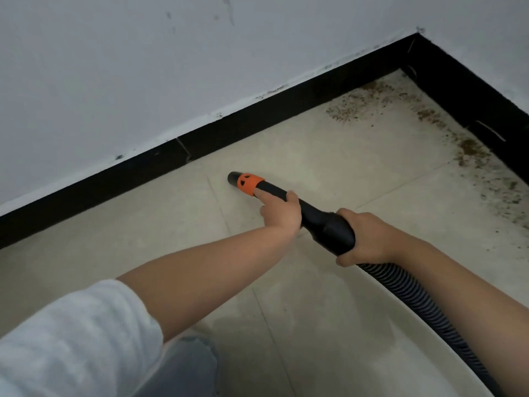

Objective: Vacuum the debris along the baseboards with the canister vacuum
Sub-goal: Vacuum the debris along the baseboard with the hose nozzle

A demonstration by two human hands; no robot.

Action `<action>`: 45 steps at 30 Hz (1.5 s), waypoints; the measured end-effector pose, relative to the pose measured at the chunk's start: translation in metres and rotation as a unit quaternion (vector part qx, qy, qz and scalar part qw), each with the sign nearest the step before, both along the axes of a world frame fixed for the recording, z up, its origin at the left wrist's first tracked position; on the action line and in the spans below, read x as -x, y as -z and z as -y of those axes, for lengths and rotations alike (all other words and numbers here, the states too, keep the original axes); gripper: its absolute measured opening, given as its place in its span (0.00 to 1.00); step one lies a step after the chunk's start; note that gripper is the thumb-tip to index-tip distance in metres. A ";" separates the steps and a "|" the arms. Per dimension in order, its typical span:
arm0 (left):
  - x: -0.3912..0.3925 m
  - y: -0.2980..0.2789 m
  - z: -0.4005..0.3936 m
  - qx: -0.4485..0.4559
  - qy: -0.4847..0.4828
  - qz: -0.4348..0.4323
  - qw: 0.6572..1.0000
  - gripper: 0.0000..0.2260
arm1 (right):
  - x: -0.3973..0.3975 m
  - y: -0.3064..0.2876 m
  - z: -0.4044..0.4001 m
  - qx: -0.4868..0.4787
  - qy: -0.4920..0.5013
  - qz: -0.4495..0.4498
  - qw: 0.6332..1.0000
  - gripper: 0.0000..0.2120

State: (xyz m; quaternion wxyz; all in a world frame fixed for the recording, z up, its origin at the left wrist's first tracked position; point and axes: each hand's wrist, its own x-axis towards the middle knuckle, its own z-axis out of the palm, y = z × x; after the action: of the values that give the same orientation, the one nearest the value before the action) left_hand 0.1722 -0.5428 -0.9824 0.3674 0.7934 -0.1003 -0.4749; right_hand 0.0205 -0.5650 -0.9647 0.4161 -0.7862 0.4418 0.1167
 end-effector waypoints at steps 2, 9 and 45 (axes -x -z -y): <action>-0.023 0.000 -0.007 0.005 -0.023 0.008 1.000 0.33 | -0.024 0.001 0.000 -0.007 -0.024 0.006 1.000 0.25; -0.093 -0.002 -0.038 -0.002 -0.114 0.054 0.992 0.30 | -0.104 0.004 -0.012 -0.021 -0.115 0.017 0.993 0.25; -0.142 -0.014 -0.083 0.004 -0.216 0.024 0.976 0.29 | -0.169 0.010 -0.031 -0.046 -0.211 0.042 0.975 0.25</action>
State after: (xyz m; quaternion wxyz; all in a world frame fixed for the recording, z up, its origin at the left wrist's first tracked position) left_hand 0.3144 -0.4597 -0.9687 0.4621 0.8058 0.0625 -0.3650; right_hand 0.1894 -0.5336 -0.9742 0.4363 -0.8458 0.2421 0.1887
